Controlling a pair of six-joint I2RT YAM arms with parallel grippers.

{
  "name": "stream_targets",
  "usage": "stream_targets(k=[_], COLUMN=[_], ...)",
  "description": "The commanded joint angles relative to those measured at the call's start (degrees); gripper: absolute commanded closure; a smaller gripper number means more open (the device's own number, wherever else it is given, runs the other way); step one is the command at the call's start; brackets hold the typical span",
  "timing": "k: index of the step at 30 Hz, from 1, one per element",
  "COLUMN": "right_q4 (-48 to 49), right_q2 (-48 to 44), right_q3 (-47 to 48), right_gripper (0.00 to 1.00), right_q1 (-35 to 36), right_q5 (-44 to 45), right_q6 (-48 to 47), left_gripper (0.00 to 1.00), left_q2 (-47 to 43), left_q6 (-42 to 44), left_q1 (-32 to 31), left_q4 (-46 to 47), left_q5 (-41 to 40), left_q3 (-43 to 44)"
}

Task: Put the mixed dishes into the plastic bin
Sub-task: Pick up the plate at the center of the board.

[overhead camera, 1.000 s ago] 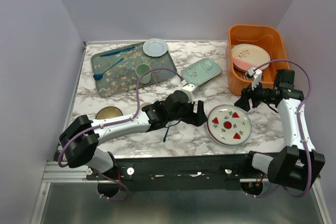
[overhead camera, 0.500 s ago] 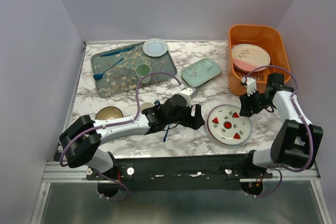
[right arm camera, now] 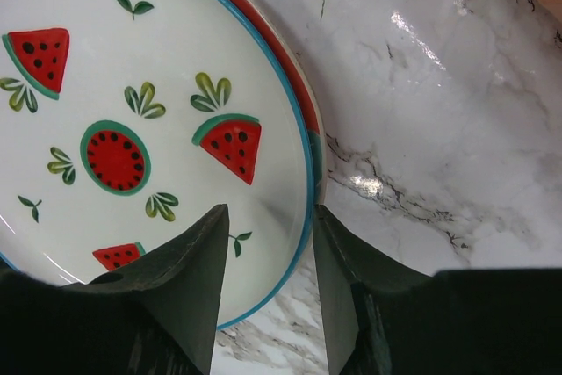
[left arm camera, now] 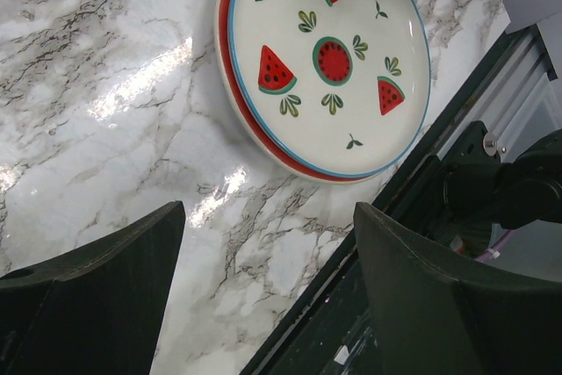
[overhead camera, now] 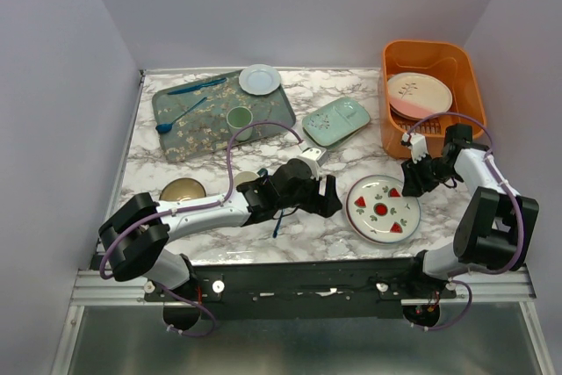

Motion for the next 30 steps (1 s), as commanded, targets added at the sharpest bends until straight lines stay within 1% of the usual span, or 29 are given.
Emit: stream_targets(k=[1,11,18,22,25,26,28,30], right_q4=[2.09,2.44,3.14,2.53,2.09,1.3,0.86,0.33], right_q2=[1.73,-0.64,-3.1,-2.93,-2.23,-1.96,-1.26,-0.91], right_q3=[0.51,-1.34,-3.7,-4.32,-3.62,-3.27,-2.66,-2.48], right_gripper=[0.49,0.48,0.49,0.5,0.57,0.62,0.64,0.64], right_q1=[-0.87,-0.87,-0.87,-0.87,-0.87,-0.87,-0.87,-0.87], right_q5=[3.79,5.2,8.1,7.84,6.96,6.7,5.91,5.73], right_q6=[2.32,-0.13,-0.58,-1.28,-1.28,-1.11,-1.02,-1.1], left_gripper=[0.14,0.14,0.14,0.14,0.14,0.14,0.14,0.14], left_q2=[-1.52,-1.61,-1.88,-1.7,-1.44,-1.44,-1.52,-1.52], left_q6=[-0.17,-0.17,-0.08,-0.08,-0.08,-0.17,-0.08,-0.26], left_q1=[-0.37,-0.28,-0.37,-0.37,-0.37,-0.28,-0.37,-0.37], left_q4=[1.59,1.59,1.51,1.51,1.51,1.42,1.42,1.51], left_q5=[-1.63,-1.63,-1.63,-1.63,-1.63,-1.54,-1.63,-1.54], left_q3=[-0.47,-0.39,-0.65,-0.39,-0.12,-0.03,-0.12,-0.21])
